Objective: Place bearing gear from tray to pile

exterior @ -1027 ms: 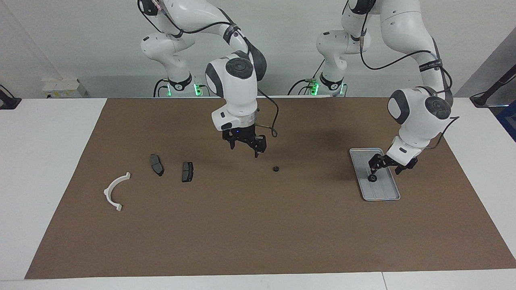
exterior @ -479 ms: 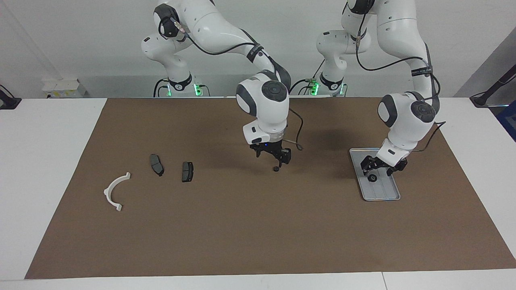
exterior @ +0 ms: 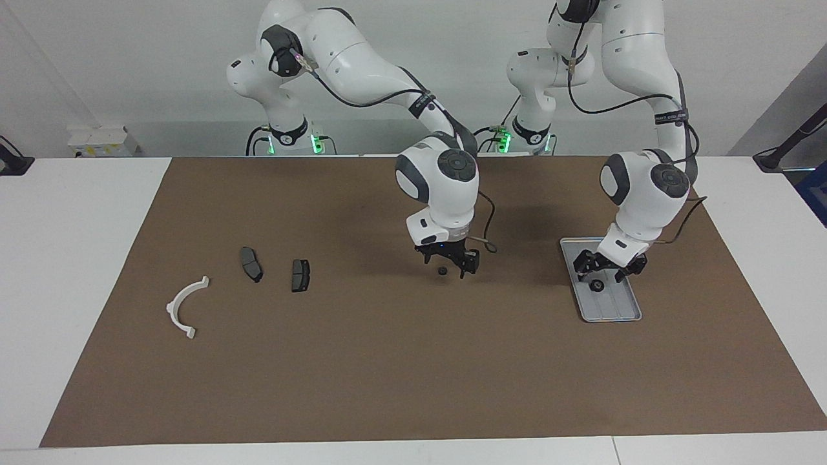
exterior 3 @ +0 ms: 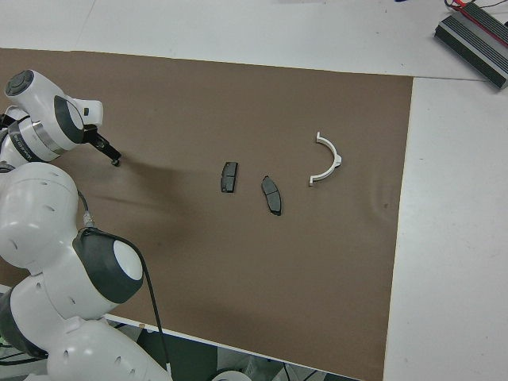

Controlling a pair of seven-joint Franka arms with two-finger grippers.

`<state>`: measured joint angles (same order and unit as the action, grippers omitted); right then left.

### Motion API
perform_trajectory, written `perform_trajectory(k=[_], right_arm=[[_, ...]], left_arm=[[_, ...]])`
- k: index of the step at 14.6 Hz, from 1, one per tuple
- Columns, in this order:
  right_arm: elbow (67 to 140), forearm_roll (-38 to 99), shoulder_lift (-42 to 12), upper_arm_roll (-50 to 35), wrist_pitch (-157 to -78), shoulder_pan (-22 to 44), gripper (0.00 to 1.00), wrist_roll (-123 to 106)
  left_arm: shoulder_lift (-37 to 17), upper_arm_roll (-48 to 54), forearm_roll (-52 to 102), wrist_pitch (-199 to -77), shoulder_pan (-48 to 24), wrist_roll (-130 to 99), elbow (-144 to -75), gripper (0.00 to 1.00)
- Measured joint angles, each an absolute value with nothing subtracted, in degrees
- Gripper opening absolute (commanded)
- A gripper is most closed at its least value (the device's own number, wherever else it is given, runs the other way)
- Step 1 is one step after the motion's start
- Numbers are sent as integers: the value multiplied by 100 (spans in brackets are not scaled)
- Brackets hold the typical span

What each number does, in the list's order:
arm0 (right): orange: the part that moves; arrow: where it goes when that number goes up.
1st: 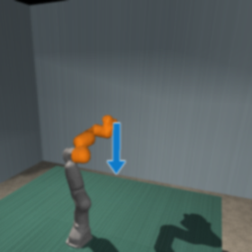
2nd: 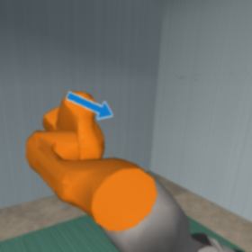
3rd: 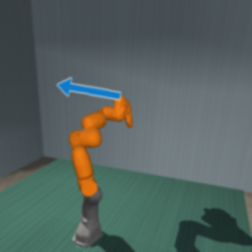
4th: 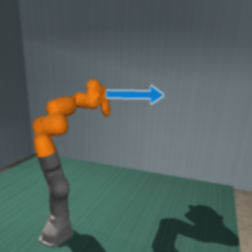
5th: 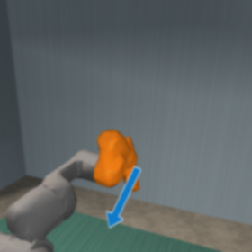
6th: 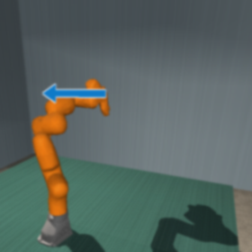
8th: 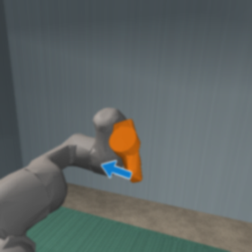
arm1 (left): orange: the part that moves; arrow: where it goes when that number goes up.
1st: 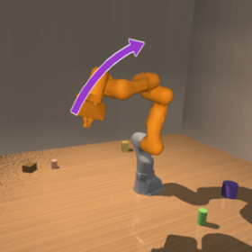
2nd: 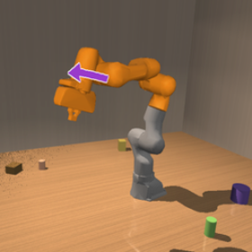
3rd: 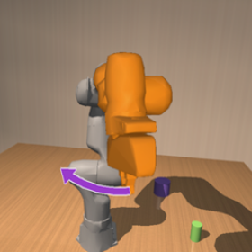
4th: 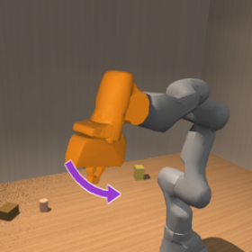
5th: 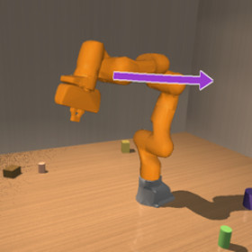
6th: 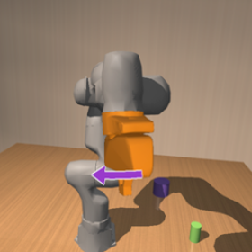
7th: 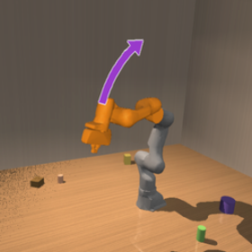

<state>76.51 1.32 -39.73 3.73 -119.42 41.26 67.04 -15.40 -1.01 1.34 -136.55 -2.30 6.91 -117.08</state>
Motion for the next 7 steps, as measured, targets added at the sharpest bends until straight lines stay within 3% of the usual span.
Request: perform_trajectory(k=[7], right_arm=[[7820, 130, -4147, 386, -11975, 4231, 92, 6703]], left_arm=[[-1559, -117, 134, -13892, -223, 691, -11856, 99]])
